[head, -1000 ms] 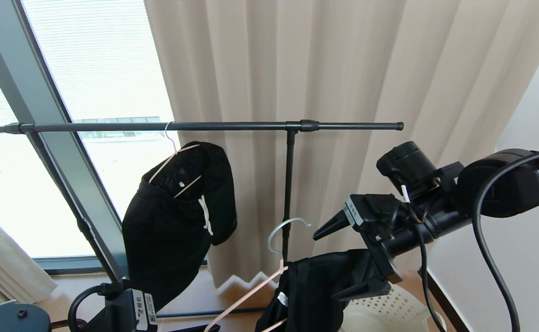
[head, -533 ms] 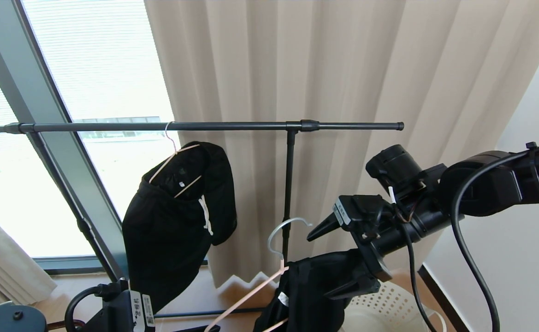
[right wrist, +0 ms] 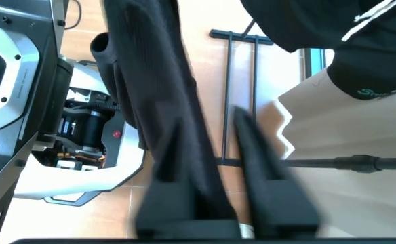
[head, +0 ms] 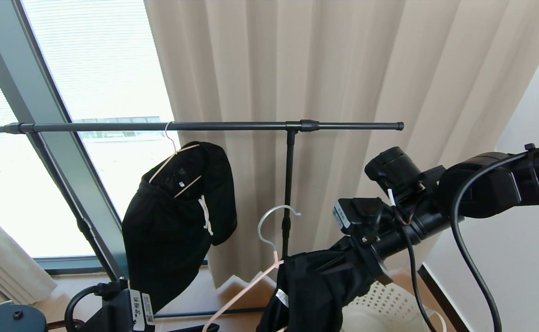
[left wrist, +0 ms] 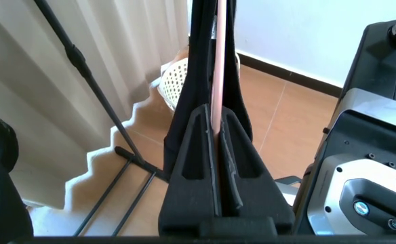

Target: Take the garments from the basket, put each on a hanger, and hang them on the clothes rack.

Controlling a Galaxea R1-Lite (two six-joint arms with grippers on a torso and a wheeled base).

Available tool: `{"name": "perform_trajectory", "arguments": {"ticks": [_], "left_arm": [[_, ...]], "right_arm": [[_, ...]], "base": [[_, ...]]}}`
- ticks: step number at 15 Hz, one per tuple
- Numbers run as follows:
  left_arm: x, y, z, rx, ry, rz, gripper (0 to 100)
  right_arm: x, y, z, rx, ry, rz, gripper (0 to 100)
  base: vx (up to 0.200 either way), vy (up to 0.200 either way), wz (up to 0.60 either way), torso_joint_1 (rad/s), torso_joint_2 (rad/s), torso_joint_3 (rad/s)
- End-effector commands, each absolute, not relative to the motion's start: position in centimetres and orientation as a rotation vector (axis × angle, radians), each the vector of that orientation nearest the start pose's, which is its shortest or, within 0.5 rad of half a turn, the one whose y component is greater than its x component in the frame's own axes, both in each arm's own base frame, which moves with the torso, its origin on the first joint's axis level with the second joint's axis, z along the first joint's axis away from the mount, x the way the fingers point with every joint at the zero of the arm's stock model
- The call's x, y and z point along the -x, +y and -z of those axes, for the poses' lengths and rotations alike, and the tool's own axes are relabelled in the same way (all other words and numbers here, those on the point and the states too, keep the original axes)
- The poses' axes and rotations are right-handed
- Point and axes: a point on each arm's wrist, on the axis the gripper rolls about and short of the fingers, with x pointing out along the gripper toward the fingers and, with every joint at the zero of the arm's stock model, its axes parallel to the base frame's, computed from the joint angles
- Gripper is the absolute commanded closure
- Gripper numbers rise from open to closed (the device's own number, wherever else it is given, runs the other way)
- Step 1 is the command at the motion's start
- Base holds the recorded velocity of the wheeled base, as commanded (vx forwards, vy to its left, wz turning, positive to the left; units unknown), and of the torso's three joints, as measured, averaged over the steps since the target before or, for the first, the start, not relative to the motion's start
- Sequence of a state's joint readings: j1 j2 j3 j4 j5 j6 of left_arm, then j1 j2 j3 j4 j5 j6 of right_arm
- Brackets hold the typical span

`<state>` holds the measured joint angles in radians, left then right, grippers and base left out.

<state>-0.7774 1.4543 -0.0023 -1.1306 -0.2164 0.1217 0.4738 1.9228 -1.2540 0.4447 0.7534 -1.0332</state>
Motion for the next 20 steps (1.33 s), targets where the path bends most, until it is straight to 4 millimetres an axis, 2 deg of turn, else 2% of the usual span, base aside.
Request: {"name": "perform_trajectory", "arguments": {"ticks": [1, 5, 6, 8, 11, 15, 18, 20], "left_arm": [[-10.9, -11.4, -10.1, -0.204, 0.26, 1.006, 100], [-10.9, -11.4, -10.0, -0.206, 0.265, 1.003, 100], [-10.9, -11.4, -10.0, -0.206, 0.265, 1.003, 0], [-11.0, -11.3, -10.2, -0.202, 0.258, 0.998, 0], [-12.1, -10.7, -10.7, -0.167, 0.218, 0.925, 0], [-13.4, -10.8, -11.8, -0.023, 0.221, 0.864, 0], [-14.3, -11.4, -11.1, 0.001, 0.278, 0.846, 0], [-14.9, -11.7, -10.3, -0.009, 0.325, 0.821, 0]], "right_arm": [[-28.5, 16.4, -14.9, 0.638, 0.476, -1.559, 100], [-28.1, 16.1, -15.4, 0.638, 0.47, -1.554, 100], [-28.1, 16.1, -15.4, 0.638, 0.47, -1.554, 100], [-27.7, 15.9, -16.0, 0.641, 0.468, -1.53, 100], [-27.6, 15.5, -17.8, 0.704, 0.505, -1.376, 100], [-27.4, 15.1, -19.7, 0.741, 0.466, -1.207, 100], [-26.6, 14.5, -20.9, 0.746, 0.442, -1.101, 100], [-26.1, 14.2, -20.8, 0.715, 0.403, -1.047, 100]], "base": [[0.0, 0.0, 0.0, 0.0, 0.0, 0.0], [0.0, 0.0, 0.0, 0.0, 0.0, 0.0], [0.0, 0.0, 0.0, 0.0, 0.0, 0.0], [0.0, 0.0, 0.0, 0.0, 0.0, 0.0], [0.0, 0.0, 0.0, 0.0, 0.0, 0.0], [0.0, 0.0, 0.0, 0.0, 0.0, 0.0], [0.0, 0.0, 0.0, 0.0, 0.0, 0.0], [0.0, 0.0, 0.0, 0.0, 0.0, 0.0]]}}
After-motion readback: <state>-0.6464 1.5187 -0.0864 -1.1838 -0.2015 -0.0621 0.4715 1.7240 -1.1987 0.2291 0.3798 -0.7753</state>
